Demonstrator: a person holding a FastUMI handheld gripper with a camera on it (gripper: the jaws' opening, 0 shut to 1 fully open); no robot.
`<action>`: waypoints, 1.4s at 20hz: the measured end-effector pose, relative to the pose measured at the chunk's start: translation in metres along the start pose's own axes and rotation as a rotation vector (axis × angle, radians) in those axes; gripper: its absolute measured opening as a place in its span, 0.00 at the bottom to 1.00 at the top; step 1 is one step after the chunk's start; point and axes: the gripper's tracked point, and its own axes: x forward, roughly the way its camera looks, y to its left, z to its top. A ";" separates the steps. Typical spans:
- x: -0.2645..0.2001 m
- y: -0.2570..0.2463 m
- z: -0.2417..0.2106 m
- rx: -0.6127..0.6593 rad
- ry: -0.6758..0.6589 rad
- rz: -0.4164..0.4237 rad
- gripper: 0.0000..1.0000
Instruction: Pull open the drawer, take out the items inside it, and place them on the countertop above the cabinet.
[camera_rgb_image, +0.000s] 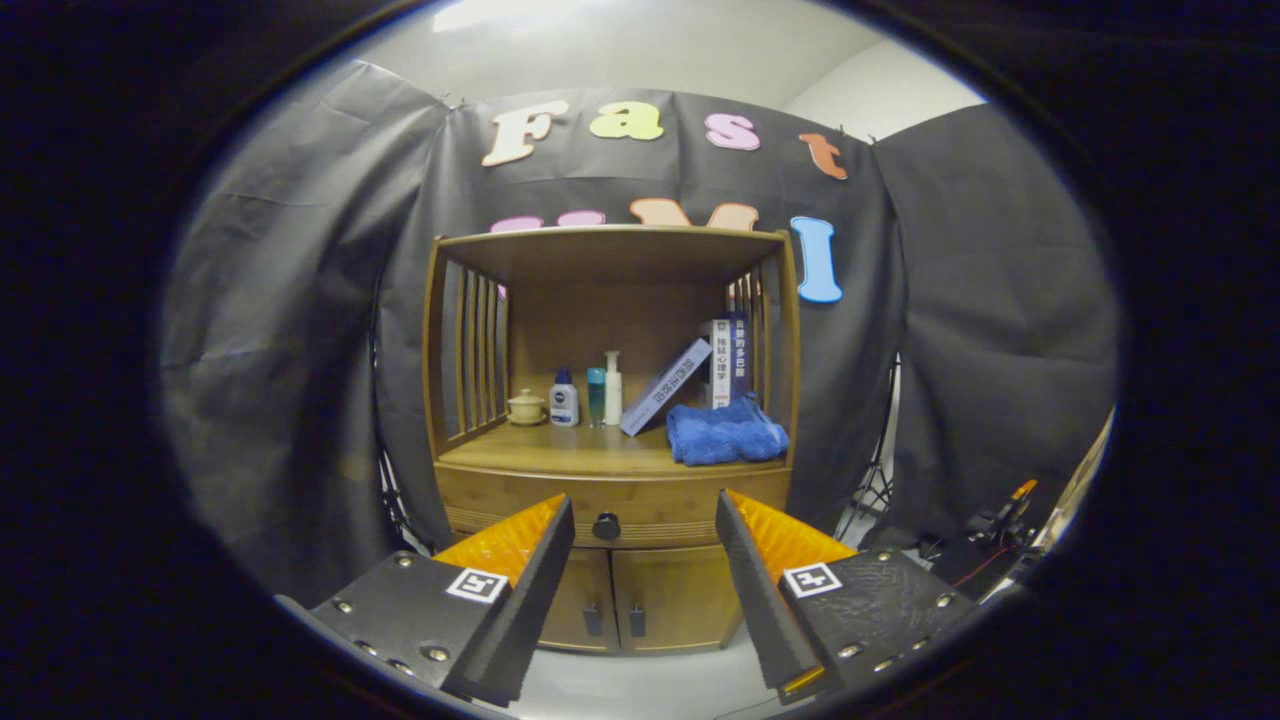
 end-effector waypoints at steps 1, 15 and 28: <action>0.008 0.003 0.000 -0.003 -0.002 0.007 0.85; 0.157 0.044 -0.068 0.020 0.037 0.098 0.84; 0.248 0.060 -0.181 0.036 0.283 0.118 0.53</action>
